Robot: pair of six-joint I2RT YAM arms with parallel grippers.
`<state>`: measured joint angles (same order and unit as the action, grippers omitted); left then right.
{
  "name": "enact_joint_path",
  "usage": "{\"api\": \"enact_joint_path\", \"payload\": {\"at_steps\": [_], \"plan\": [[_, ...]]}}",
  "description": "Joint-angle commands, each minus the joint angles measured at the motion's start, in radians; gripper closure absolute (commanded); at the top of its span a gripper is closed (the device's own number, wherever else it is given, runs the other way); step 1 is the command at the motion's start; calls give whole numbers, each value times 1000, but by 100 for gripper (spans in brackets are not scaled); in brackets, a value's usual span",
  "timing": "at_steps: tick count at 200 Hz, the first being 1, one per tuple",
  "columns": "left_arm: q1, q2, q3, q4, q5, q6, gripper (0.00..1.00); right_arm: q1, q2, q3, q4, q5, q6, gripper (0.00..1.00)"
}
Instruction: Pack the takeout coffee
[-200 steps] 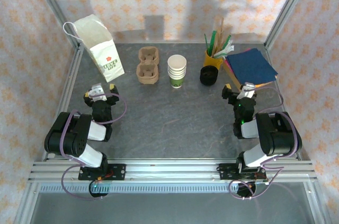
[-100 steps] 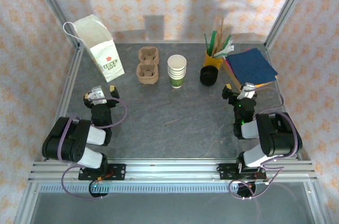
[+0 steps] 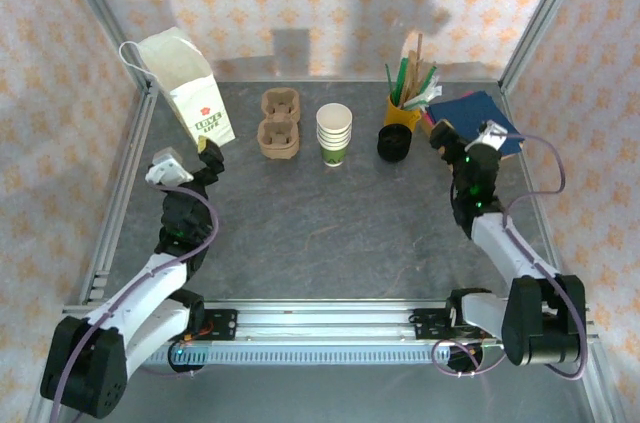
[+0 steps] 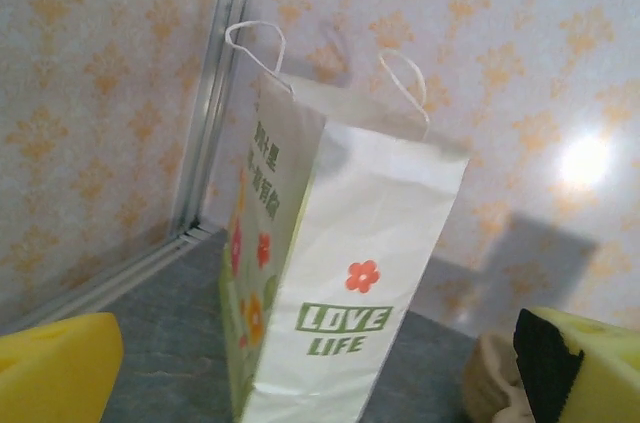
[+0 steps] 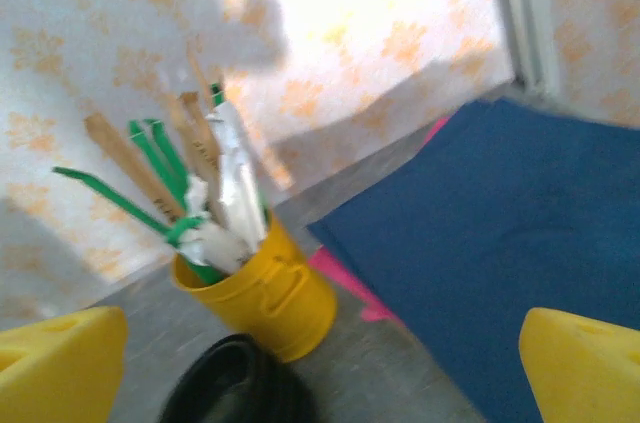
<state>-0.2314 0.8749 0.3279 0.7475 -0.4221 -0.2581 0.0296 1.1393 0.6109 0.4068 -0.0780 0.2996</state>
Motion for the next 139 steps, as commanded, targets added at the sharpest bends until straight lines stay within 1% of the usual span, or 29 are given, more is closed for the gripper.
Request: {"api": "enact_joint_path", "payload": {"at_steps": [1, 10, 19, 33, 42, 57, 66, 76, 84, 104, 114, 124, 139], "plan": [[-17, -20, 128, -391, 108, -207, 1, 13, 27, 153, -378, -220, 124, 0], [-21, -12, 172, -467, 157, -253, 1, 36, 37, 213, -445, -271, 133, 0], [-23, -1, 215, -541, 223, -289, 1, 72, 78, 284, -525, -287, 128, 0], [-34, 23, 274, -634, 322, -314, 1, 147, 129, 413, -663, -241, 120, 0], [-49, 39, 312, -687, 357, -308, 1, 195, 166, 490, -745, -189, 128, 0], [-91, 54, 352, -747, 362, -300, 1, 271, 229, 621, -832, -125, 138, 7], [-123, 59, 370, -762, 363, -279, 1, 321, 269, 692, -881, -55, 151, 13], [-158, 69, 399, -794, 351, -259, 1, 381, 308, 760, -928, 67, 176, 14], [-184, 79, 421, -820, 342, -245, 1, 418, 337, 805, -937, 114, 181, 15], [-217, 90, 452, -842, 325, -240, 1, 458, 420, 895, -951, 149, 195, 26], [-219, 86, 457, -839, 331, -244, 1, 465, 476, 945, -974, 151, 195, 27], [-220, 78, 459, -831, 332, -245, 1, 467, 534, 1003, -1008, 152, 195, 35], [-221, 64, 461, -821, 329, -244, 1, 476, 608, 1077, -1042, 152, 195, 37]]}}
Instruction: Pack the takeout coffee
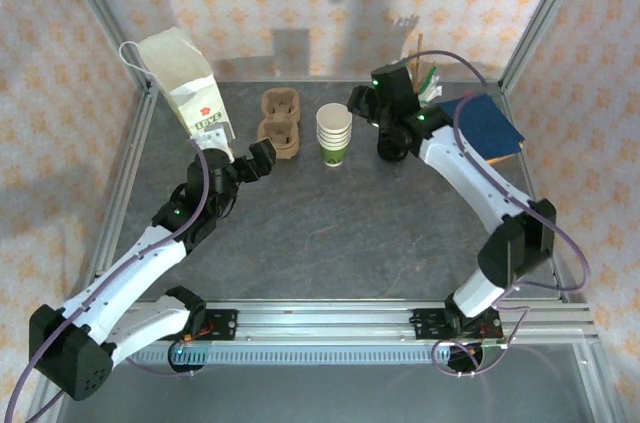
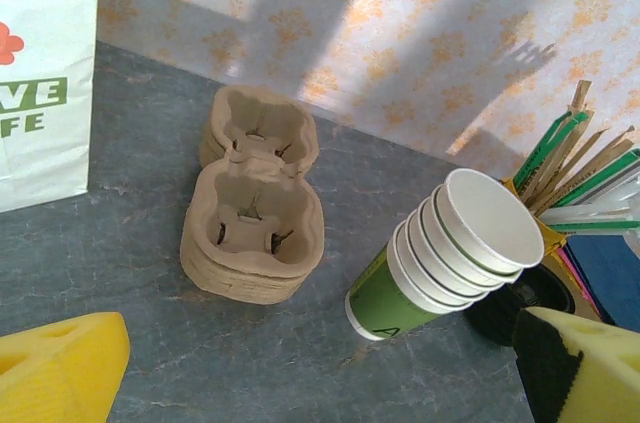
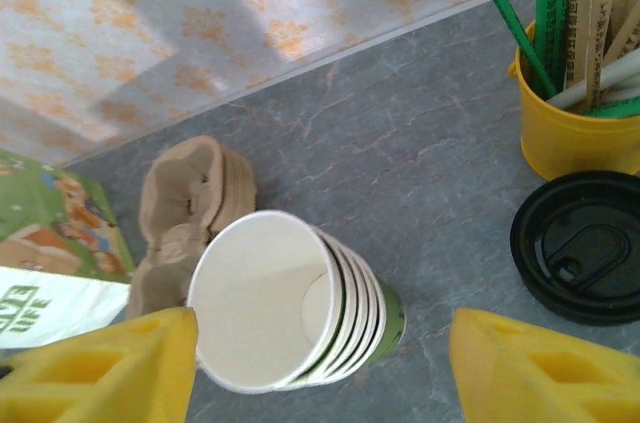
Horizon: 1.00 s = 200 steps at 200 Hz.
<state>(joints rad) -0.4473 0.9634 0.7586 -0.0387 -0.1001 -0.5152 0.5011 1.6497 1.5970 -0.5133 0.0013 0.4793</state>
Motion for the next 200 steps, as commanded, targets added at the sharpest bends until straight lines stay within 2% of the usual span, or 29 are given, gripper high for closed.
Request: {"api": "enact_joint_path", "payload": {"at_steps": [1, 10, 17, 38, 81, 116, 200], "plan": [[-6, -25, 30, -34, 7, 13, 1, 5, 103, 95, -124, 72, 16, 37], [-6, -31, 31, -29, 2, 18, 1, 7, 143, 127, -139, 64, 11, 39], [-6, -34, 32, -26, -2, 20, 1, 10, 170, 153, -152, 55, 5, 45], [-6, -31, 36, -26, -11, 24, 1, 16, 234, 208, -178, 43, -2, 50], [-6, -8, 35, -26, 3, 14, 1, 24, 283, 236, -177, 16, -9, 67], [-6, -6, 33, -25, 0, 14, 1, 27, 292, 232, -164, -2, -7, 75], [-6, -31, 21, -44, -22, 20, 1, 33, 300, 227, -145, -29, -1, 85]]}}
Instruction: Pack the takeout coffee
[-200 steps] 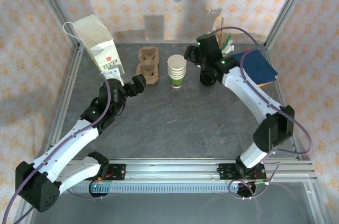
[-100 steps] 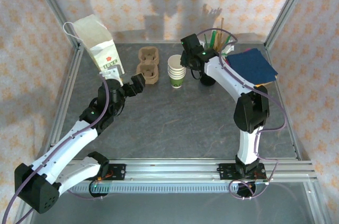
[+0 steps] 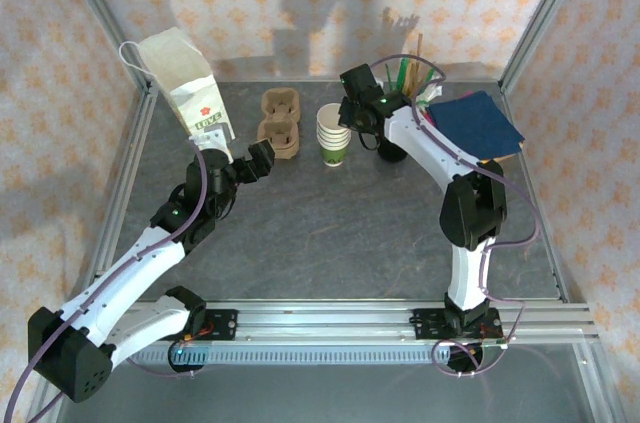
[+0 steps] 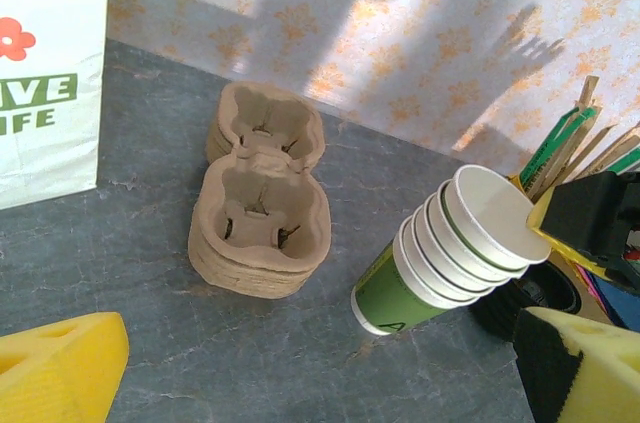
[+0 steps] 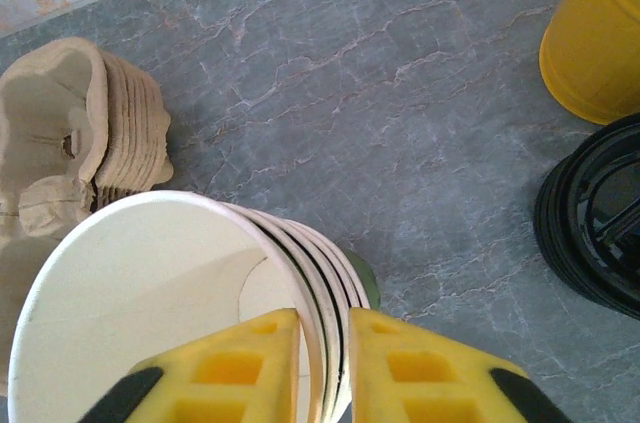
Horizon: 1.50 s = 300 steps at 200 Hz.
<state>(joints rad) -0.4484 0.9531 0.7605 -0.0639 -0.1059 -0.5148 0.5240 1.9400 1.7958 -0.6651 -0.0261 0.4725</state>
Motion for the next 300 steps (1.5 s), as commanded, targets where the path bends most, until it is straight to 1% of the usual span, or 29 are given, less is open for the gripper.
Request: {"api": "enact_joint_path", "payload": {"at_steps": [1, 17, 26, 54, 108, 152, 177, 206, 222, 250, 281, 300], "plan": [[-5, -22, 18, -19, -16, 19, 1, 10, 10, 29, 8, -1, 6, 85], [-5, -21, 19, -26, -21, 19, 1, 11, 10, 28, 10, -2, 6, 88], [-5, -20, 19, -28, -24, 19, 1, 13, 11, 31, 7, -3, 5, 91], [-6, -16, 17, -29, -23, 21, 1, 14, 5, 39, 4, 4, 1, 94], [-5, -17, 16, -32, -30, 19, 1, 15, -34, 68, -15, 13, -13, 96], [-6, -32, 25, -41, -46, 21, 1, 14, -106, 125, -36, -2, -29, 98], [-6, -49, 33, -54, -74, 19, 1, 15, -161, 159, -70, -8, -43, 98], [-5, -82, 27, -51, -109, 18, 1, 17, -256, 142, -106, -27, -66, 98], [-5, -95, 20, -43, -126, 16, 1, 30, -325, 89, -119, -17, -74, 100], [-5, -101, 9, -21, -134, 15, 1, 75, -461, -66, -113, 23, -75, 100], [-5, -88, 3, -7, -126, 11, 1, 130, -597, -274, -83, 65, -53, 100], [-5, -75, -1, 5, -117, 3, 1, 137, -658, -418, -28, 48, -28, 100]]}}
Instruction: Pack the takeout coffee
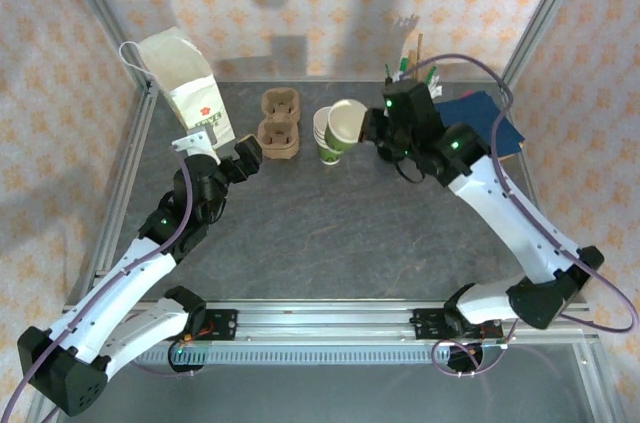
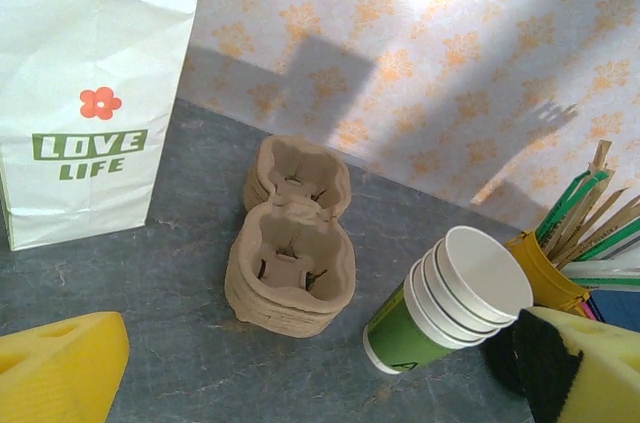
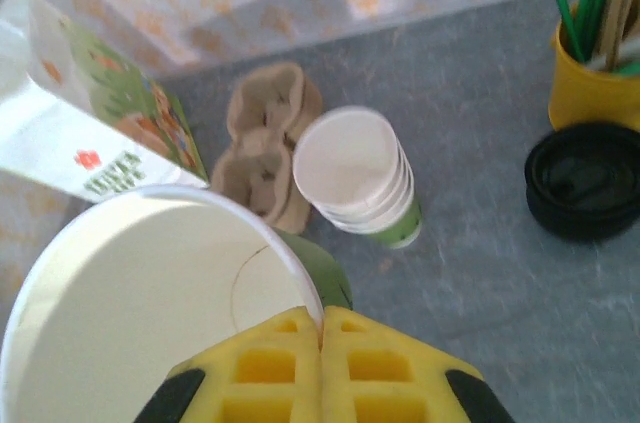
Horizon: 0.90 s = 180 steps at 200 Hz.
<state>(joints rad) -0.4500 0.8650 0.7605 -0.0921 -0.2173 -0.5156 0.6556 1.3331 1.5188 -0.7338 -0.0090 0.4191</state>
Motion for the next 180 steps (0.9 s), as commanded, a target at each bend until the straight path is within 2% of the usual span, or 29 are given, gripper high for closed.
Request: {"api": "enact_joint_path", "payload": {"at_steps": [1, 67, 111, 180], "plan": [[-4, 15, -1, 33, -6, 3, 1, 6, -54, -148, 43, 29, 27, 100], [-4, 39, -26, 71, 13, -13, 1, 39, -100, -505, 297, -13, 114, 100], [-4, 38, -38, 71, 9, -15, 1, 113, -34, -530, 316, 50, 120, 100], [-4, 35, -47, 74, 9, -17, 1, 133, 4, -581, 341, 78, 128, 100]]}}
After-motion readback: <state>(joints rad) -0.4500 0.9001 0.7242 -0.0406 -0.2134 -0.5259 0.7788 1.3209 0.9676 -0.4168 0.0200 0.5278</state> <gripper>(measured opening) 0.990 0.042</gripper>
